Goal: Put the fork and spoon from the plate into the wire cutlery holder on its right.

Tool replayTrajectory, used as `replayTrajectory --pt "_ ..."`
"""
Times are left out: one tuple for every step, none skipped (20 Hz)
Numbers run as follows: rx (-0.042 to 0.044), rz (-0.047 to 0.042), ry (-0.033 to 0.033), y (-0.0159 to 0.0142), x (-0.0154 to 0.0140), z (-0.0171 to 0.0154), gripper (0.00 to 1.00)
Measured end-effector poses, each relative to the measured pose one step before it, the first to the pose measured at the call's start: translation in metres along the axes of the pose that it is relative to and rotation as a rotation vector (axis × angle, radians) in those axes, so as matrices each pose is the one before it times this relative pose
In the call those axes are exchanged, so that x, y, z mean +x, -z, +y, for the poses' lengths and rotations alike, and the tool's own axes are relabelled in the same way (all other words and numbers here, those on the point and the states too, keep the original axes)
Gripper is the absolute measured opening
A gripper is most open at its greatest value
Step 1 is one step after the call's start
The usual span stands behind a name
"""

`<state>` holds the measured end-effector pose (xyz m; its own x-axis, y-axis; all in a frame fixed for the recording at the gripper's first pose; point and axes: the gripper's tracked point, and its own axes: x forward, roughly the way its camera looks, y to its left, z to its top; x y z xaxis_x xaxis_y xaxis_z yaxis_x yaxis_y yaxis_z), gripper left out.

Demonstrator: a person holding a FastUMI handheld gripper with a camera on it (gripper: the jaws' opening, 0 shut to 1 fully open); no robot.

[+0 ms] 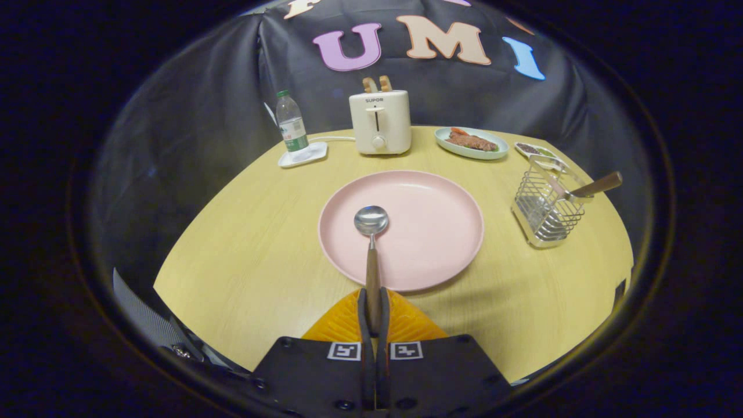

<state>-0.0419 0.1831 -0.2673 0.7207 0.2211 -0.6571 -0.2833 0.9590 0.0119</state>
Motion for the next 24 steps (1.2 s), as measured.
replayTrajectory --pt "0.00062 0.00608 -0.00398 0.00071 -0.00110 0.00051 0.04" --pt "0.00036 0.00336 -0.00198 0.00084 -0.00165 0.00042 0.04" --pt "-0.00111 0.00394 -0.00120 -0.00044 -0.00128 0.00010 0.04" --pt "0.00134 0.00511 0.00106 0.00002 -0.00182 -0.00037 0.04" --pt "0.00739 0.00326 -0.00143 -0.00040 -0.00226 -0.00055 0.04" --pt "0.01063 0.00480 -0.00627 -0.00016 -0.00204 0.00003 0.04" --pt "0.01058 0.00599 -0.00377 -0.00048 -0.00262 -0.00077 0.04" --pt "0.01068 0.00389 -0.00115 -0.00169 -0.00296 -0.00205 0.04" --pt "0.01064 -0.00178 -0.00166 -0.00428 -0.00317 -0.00201 0.04" --pt "0.00800 -0.00422 -0.00102 -0.00428 -0.00353 -0.00179 0.04" --pt "0.00286 -0.00542 0.00119 -0.00509 -0.00389 -0.00294 0.04" --pt "-0.00194 -0.00516 0.00353 -0.00540 -0.00410 -0.00353 0.04" --pt "-0.00095 -0.00606 0.00094 -0.00670 -0.00462 -0.00264 0.04" --pt "0.00063 -0.00574 -0.00371 -0.00700 -0.00496 -0.00248 0.04" --pt "0.00134 -0.00289 -0.00160 -0.00606 -0.00489 -0.00206 0.04" --pt "0.00351 -0.00200 0.00112 -0.00727 -0.00561 -0.00420 0.04" --pt "0.00363 -0.00040 -0.00202 -0.00746 -0.00587 -0.00433 0.04" --pt "0.00344 -0.00112 0.00010 -0.00607 -0.00469 -0.00379 0.04" --pt "0.00169 0.00038 0.00181 -0.00758 -0.00609 -0.00584 0.04" --pt "0.00096 0.00240 0.00180 -0.00645 -0.00467 -0.00662 0.04" --pt "0.00410 0.00387 0.00145 -0.00695 -0.00473 -0.00816 0.04" --pt "0.00860 0.00111 0.00421 -0.00724 -0.00344 -0.00875 0.04" --pt "0.00825 0.00180 0.00384 -0.00795 -0.00391 -0.00876 0.04" --pt "0.00777 0.00436 0.00879 -0.00625 -0.00286 -0.00936 0.04"
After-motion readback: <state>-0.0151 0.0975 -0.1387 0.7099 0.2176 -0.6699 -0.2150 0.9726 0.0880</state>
